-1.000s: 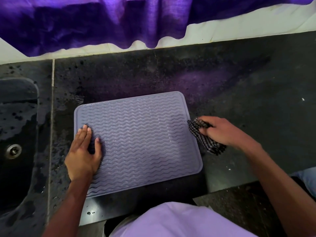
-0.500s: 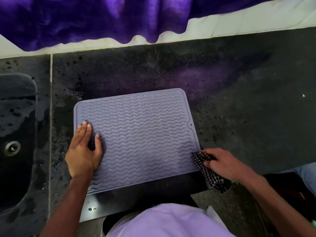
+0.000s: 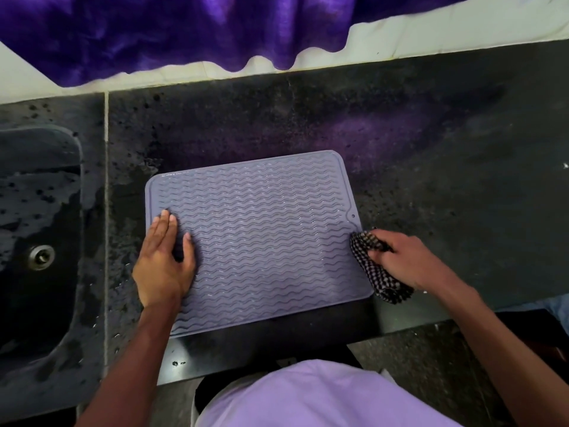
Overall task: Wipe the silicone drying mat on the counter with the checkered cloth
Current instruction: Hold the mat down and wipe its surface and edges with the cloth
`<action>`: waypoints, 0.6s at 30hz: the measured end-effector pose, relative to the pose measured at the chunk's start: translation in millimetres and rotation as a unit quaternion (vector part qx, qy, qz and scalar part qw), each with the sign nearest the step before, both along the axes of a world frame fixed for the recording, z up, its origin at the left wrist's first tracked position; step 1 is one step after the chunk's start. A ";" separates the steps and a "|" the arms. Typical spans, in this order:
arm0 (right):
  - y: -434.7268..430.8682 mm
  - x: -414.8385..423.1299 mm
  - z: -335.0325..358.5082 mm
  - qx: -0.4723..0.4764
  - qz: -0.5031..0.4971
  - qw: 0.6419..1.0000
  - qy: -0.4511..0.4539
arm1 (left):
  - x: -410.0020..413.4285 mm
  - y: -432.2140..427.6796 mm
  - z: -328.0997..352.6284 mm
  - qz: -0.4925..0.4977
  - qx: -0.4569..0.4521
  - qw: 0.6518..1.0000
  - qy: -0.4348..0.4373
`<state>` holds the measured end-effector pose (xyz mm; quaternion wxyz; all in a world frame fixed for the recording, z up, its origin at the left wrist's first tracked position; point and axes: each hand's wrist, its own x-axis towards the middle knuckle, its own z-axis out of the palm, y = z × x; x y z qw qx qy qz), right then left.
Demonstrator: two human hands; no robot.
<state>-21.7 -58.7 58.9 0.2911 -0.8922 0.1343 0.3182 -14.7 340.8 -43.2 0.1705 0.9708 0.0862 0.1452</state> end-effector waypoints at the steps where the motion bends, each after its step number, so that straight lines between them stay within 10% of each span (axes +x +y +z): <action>1: 3.4 -3.6 -3.7 -0.003 0.004 1.000 0.001 | 0.0 -0.8 0.7 0.000 0.002 1.000 0.003; 10: 1.8 -55.8 -0.2 -0.018 0.024 0.998 0.057 | 1.2 -0.3 1.4 -0.003 0.002 1.000 0.026; 18: 30.0 -57.7 28.3 0.200 -0.035 0.973 0.109 | 0.2 0.7 4.0 -0.007 -0.014 0.999 0.038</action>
